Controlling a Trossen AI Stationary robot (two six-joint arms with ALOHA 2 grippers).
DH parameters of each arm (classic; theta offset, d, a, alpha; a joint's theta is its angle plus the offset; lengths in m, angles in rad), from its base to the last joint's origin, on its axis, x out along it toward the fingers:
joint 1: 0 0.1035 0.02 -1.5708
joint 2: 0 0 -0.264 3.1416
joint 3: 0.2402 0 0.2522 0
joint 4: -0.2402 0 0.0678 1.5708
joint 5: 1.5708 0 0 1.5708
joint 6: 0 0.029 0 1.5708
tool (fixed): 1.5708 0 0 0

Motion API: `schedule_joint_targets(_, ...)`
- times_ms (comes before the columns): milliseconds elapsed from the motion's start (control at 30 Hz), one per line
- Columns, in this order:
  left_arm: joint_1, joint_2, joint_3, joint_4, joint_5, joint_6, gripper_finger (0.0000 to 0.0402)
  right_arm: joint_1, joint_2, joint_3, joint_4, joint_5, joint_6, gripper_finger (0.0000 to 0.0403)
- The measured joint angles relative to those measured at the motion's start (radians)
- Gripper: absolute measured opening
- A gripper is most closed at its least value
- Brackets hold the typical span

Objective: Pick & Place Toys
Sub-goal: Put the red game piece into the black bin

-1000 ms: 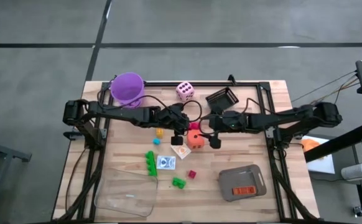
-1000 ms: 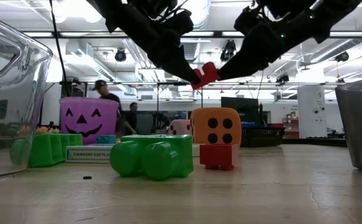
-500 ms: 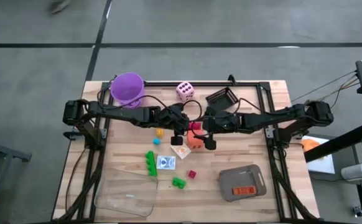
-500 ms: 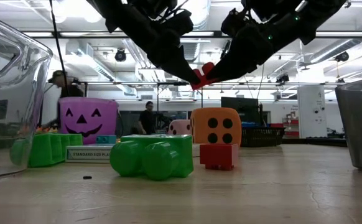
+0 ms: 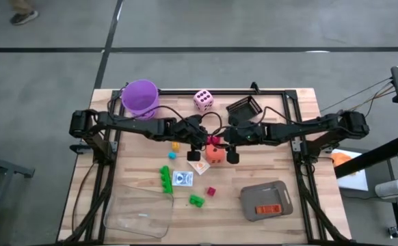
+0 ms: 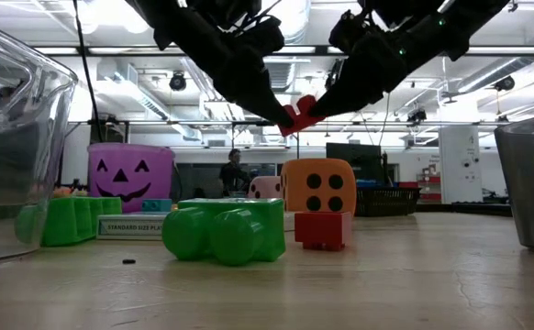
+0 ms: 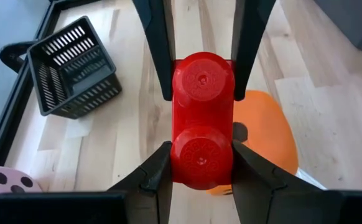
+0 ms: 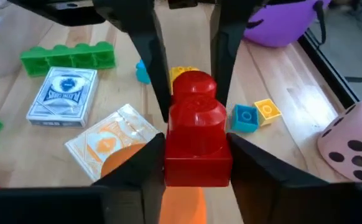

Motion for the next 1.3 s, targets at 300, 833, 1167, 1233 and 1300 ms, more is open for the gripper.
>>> schedule_joint_targets(300,0.0,0.0,0.0,0.034,0.004,0.001,0.0121,0.0,0.008,0.003,0.002,0.003,0.0,0.018)
schedule_joint_targets(833,-0.001,-0.001,0.002,0.026,0.02,0.0,0.0122,0.001,0.002,0.005,-0.017,-0.002,0.0,0.0123)
schedule_joint_targets(1167,0.0,-0.079,-0.044,0.092,0.088,0.007,0.0243,0.004,0.0,-0.004,-0.025,-0.037,-0.002,0.0123)
schedule_joint_targets(1233,0.0,-0.112,-0.099,0.172,0.111,0.003,0.0255,0.006,0.0,-0.004,-0.023,-0.037,-0.002,0.0123)
schedule_joint_targets(1300,0.0,-0.154,-0.17,0.28,0.131,-0.007,0.026,0.007,0.0,-0.005,-0.016,-0.052,-0.002,0.0123)
